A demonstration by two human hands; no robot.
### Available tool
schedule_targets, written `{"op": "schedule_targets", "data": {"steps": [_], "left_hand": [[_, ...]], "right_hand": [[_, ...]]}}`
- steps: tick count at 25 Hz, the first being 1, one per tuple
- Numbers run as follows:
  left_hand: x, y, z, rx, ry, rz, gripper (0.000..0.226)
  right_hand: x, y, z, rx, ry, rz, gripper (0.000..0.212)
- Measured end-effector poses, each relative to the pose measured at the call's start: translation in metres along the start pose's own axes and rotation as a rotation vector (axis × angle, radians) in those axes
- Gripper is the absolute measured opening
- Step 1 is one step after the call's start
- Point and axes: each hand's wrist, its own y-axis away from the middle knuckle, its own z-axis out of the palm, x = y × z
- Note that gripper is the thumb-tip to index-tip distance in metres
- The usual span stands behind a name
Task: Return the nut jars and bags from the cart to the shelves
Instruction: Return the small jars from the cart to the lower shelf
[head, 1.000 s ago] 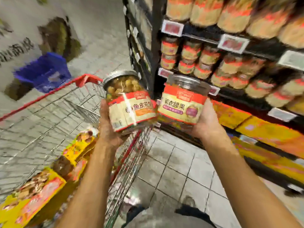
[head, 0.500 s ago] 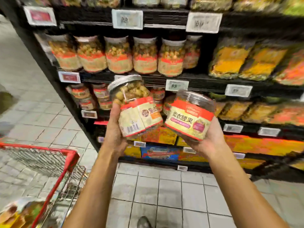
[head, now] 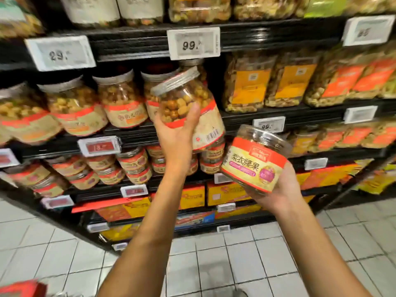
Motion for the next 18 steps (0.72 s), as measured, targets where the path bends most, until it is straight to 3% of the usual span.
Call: {"op": "schedule_targets", "data": {"steps": [7,14,18], "left_hand": [[-0.037,-0.020,0.051,0.207,-0.337,0.249,0.114],[-0.074,-0.032,0.092,0.452,-0.533,0.374,0.108],[-0.080,-0.046,0.114,0.553,-0.713,0.362,0.101]], "right_hand": [[-0.042,-0.044,-0.018,-0.023,0.088,0.059,0.053],[-0.067,-0.084,-0.017,-0.119,0.237,0.142,0.054],[-0.074,-0.093,-0.018,-0.157,0.219,0.148,0.053]]}}
